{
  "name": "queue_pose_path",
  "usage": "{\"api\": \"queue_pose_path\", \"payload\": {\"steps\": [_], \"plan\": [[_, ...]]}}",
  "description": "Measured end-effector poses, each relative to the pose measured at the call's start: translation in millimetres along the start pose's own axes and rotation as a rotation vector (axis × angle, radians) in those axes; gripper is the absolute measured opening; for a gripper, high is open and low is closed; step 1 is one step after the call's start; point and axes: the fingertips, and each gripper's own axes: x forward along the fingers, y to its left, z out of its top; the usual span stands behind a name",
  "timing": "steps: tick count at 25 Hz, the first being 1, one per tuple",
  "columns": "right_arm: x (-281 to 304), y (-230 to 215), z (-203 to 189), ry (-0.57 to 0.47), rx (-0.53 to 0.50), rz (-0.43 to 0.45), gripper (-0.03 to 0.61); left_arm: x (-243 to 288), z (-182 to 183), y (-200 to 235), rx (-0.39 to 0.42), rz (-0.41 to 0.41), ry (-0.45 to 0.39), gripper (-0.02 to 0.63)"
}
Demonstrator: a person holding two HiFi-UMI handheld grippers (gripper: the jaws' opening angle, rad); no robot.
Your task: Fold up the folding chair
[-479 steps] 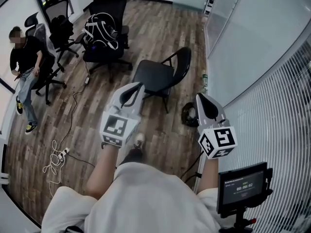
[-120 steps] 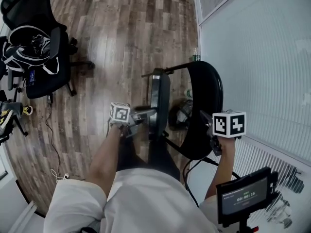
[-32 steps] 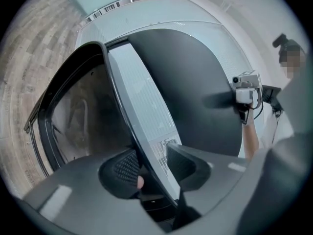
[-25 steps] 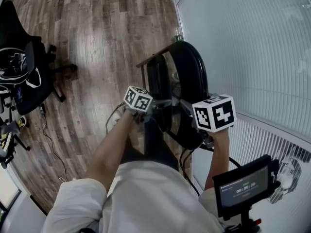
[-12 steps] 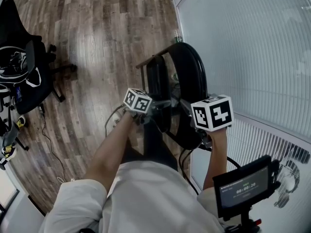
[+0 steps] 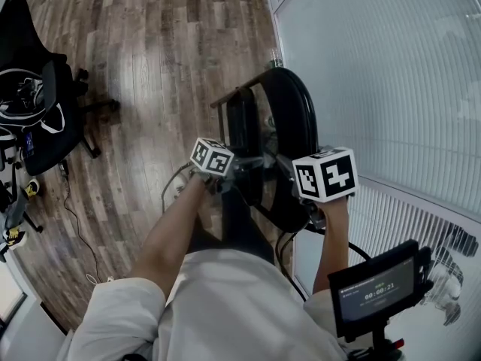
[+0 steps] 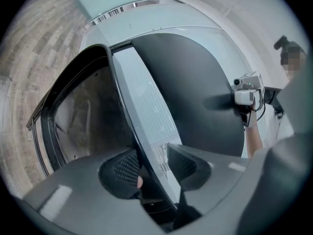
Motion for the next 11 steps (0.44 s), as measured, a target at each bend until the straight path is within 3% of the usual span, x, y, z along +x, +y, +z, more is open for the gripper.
{"api": "queue_pose_path", "payload": {"steps": [11], "plan": [[1.3,-0.3,1.6,-0.001,0.005,-0.011,0.176,-0.6,0.3,0.5,-0.001,-0.003,-0.001,0.152]]}}
